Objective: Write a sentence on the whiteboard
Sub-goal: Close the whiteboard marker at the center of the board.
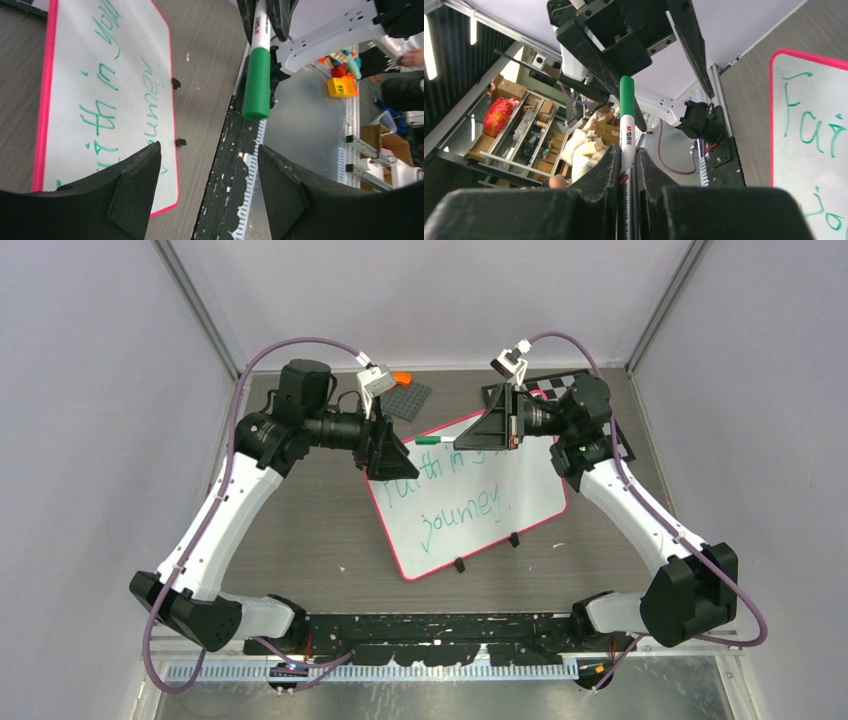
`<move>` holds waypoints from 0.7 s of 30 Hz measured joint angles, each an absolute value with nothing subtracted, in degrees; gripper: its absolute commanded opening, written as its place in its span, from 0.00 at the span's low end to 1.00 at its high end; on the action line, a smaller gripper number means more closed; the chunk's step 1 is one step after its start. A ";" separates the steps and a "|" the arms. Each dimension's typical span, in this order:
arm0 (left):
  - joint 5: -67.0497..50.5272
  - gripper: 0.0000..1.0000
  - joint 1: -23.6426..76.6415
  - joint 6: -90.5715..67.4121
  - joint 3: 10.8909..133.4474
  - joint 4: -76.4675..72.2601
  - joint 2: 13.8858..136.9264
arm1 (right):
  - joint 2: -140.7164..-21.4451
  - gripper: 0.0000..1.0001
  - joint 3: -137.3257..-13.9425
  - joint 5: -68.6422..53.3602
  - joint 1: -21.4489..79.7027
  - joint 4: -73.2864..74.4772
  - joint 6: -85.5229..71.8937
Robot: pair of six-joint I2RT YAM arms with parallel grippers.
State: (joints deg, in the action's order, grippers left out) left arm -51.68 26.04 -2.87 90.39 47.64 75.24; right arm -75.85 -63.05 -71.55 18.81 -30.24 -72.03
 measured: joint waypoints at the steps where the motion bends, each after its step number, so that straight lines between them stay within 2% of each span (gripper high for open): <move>1: -52.73 0.70 26.00 -3.92 89.95 47.03 75.44 | -75.88 0.00 -63.05 -71.75 19.33 -31.27 -72.79; 14: -59.64 0.61 25.96 -10.94 89.54 41.25 75.50 | -77.30 0.00 -63.05 -72.10 21.96 -31.22 -73.65; 17: -59.83 0.52 25.96 -11.86 89.54 40.62 75.50 | -77.30 0.00 -63.02 -72.10 22.72 -30.98 -73.43; 21: -60.31 0.28 25.96 -12.69 89.54 40.14 75.53 | -77.30 0.00 -62.76 -72.12 23.62 -29.58 -72.03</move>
State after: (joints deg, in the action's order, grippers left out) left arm -60.31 25.96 -12.69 89.54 40.14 75.53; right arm -77.30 -62.76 -72.12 23.62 -29.58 -72.03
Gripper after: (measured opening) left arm 0.437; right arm 0.176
